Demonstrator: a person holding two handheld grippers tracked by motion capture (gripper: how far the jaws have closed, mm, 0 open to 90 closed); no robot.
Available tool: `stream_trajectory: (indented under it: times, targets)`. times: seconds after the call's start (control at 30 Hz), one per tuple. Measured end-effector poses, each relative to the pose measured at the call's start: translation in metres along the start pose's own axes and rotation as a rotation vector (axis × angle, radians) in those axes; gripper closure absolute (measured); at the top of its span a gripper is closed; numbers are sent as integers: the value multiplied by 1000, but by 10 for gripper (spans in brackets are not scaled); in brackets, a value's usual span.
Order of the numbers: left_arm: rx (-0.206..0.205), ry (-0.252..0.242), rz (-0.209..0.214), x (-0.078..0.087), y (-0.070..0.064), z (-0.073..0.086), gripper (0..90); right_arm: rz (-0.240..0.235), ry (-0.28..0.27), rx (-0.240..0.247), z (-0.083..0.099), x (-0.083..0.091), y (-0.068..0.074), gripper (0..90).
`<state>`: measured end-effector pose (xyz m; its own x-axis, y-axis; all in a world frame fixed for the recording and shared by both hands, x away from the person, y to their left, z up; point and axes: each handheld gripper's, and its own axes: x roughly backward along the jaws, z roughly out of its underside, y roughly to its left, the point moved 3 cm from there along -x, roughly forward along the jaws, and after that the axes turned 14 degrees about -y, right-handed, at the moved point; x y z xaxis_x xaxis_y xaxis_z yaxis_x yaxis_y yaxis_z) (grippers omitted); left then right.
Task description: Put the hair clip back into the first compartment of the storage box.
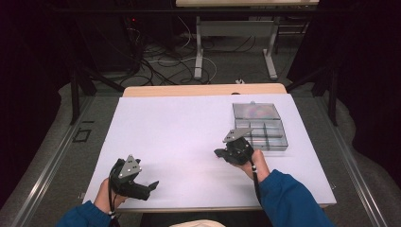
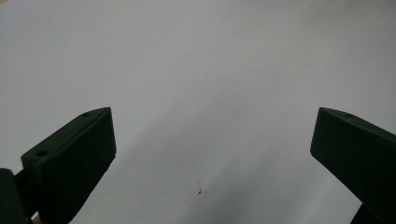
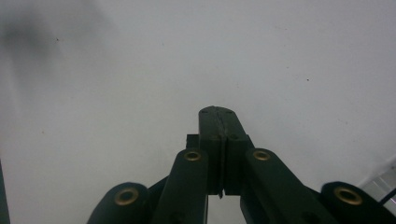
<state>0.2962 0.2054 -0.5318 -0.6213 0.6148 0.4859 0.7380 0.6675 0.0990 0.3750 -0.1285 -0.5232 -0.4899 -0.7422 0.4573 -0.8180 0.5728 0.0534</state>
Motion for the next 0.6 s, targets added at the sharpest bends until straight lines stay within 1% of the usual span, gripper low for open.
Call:
stream_trajectory:
  times: [0.07, 0.1, 0.13, 0.2, 0.23, 0.43, 0.47, 0.5, 0.53, 0.57, 0.6]
  targets:
    - [3, 1, 2, 0, 0, 0, 2, 1, 2, -3, 0, 3, -2, 900]
    - [10, 1, 3, 0, -1, 0, 3, 10, -14, -2, 0, 3, -3, 900]
    - [3, 0, 2, 0, 0, 0, 3, 10, -14, -2, 0, 3, -3, 900]
    - [1, 1, 0, 0, 0, 0, 3, 9, -7, -9, -1, 5, -4, 900]
    - [1, 0, 0, 0, 0, 0, 2, 19, -20, -4, -1, 6, -5, 900]
    - [1, -2, 0, 0, 0, 0, 2, 30, -23, 0, -1, 12, -8, 900]
    - [0, 1, 1, 0, 0, 0, 3, 38, -26, 0, -1, 13, -9, 900]
    - [9, 1, 3, 0, -1, 0, 3, 47, -36, -5, -1, 16, -12, 900]
    - [-1, 1, 1, 0, 0, 0, 3, 49, -32, -7, -1, 18, -14, 900]
    - [1, 1, 1, 0, 0, 0, 3, 49, -32, -7, -1, 18, -14, 900]
    - [0, 1, 1, 0, 0, 0, 3, 57, -26, -16, -2, 22, -17, 900]
